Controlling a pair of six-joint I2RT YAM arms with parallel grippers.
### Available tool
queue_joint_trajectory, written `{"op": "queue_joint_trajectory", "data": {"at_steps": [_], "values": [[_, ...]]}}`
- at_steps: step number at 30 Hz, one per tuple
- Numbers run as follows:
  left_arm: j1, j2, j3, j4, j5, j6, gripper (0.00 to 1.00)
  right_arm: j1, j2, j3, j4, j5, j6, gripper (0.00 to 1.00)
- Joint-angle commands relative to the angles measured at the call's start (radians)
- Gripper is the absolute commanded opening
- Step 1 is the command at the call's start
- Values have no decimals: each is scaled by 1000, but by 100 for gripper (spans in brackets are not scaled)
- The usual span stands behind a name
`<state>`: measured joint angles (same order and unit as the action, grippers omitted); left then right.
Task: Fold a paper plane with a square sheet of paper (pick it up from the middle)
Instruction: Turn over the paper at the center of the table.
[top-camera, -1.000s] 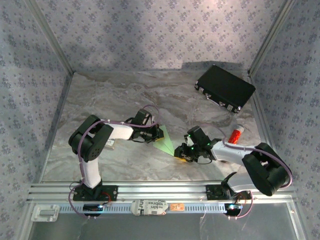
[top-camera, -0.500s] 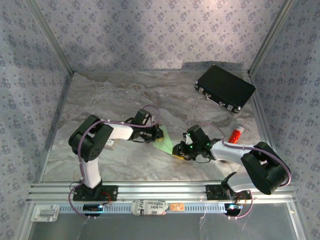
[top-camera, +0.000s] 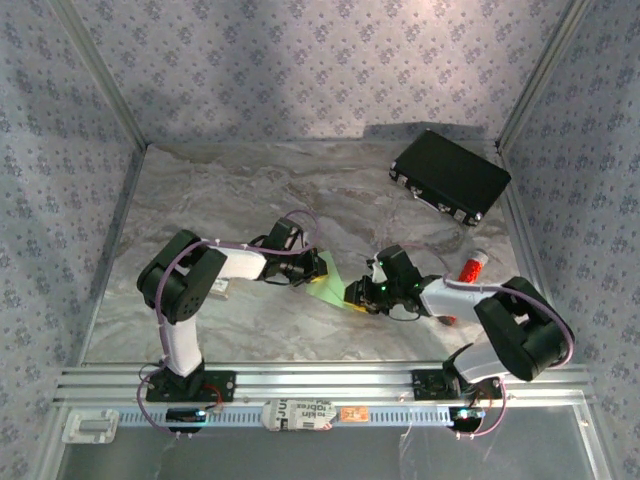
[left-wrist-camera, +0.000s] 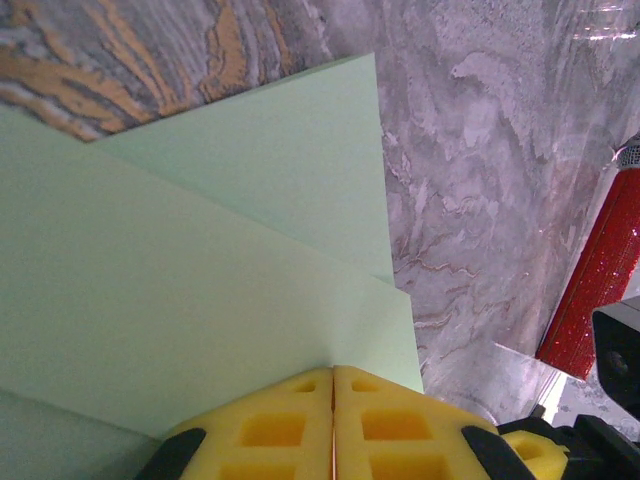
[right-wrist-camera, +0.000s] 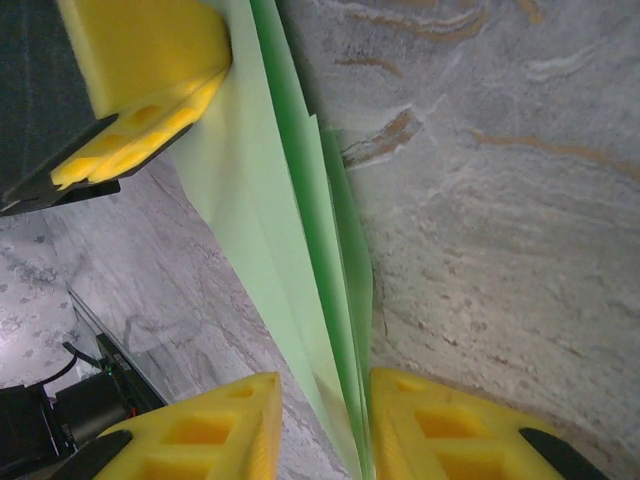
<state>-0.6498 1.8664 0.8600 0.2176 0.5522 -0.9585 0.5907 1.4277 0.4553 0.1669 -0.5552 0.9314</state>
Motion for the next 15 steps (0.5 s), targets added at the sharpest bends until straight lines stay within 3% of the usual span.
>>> {"op": "queue_joint_trajectory", "data": {"at_steps": [1, 15], "values": [[4, 3, -23, -11, 6, -13, 8, -9, 26, 17, 37, -34, -9, 29], [4, -15, -22, 11, 14, -32, 10, -38, 41, -1, 63, -73, -37, 14]]}}
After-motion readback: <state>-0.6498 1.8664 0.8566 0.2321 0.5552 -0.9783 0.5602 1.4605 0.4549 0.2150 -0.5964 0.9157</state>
